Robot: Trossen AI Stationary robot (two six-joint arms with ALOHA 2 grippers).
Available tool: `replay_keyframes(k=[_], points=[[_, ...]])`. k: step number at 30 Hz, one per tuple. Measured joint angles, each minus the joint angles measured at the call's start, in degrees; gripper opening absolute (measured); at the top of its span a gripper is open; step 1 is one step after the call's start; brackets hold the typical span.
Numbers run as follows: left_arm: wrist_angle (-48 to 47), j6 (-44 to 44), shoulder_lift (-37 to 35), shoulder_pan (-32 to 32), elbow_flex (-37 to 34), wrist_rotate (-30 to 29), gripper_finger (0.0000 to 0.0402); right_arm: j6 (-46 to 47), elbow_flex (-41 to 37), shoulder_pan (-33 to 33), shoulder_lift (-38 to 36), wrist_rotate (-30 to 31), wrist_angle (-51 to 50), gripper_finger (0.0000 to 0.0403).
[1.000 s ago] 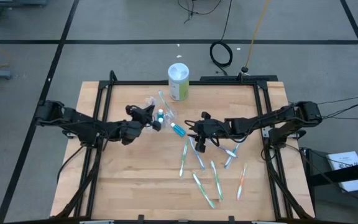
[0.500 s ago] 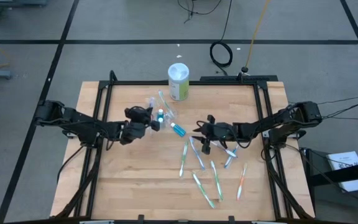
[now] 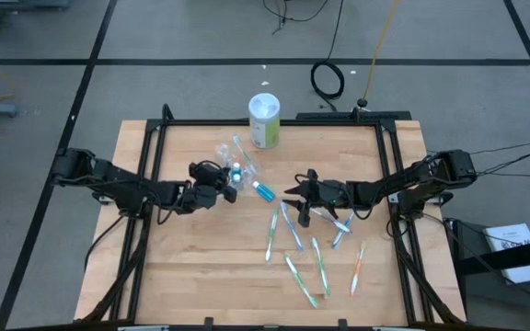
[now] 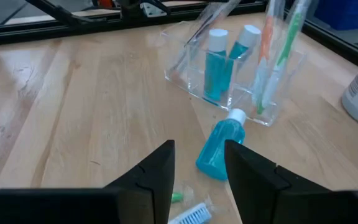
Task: Pick & Place toothbrushing station
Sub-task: Put the purple toothbrush into the transparent organizer
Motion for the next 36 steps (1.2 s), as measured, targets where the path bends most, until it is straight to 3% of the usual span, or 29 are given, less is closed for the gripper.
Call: replay_keyframes(k=[6,11,18,23,29,36], points=[[0.3,0.7,0.0,-0.1,0.0,-2.2,0.0023,1.1,0.0,0.0,0.0,0.0,-0.7,0.0138],[-1.7,1.1,0.0,-0.1,0.0,-2.4,0.0035,1.2,0.0,0.0,0.0,-0.1,-2.9,0.0177],[-1.1,4.3,0.0,0.4,0.0,0.7,0.0035,4.1,0.0,0.4,-1.6,-0.2,-14.4,0.0224],[-1.4,4.5,0.0,0.5,0.1,3.5,0.0048,7.1,2.5,3.3,-2.1,-0.2,-27.1,0.0221],[-1.6,5.6,0.1,0.8,1.8,3.2,0.0097,14.7,4.2,6.2,-2.1,-1.7,-40.7,0.0216],[-1.7,10.9,-1.5,0.8,5.2,1.0,0.0124,15.9,4.2,7.2,-2.3,-1.4,-44.8,0.0216]])
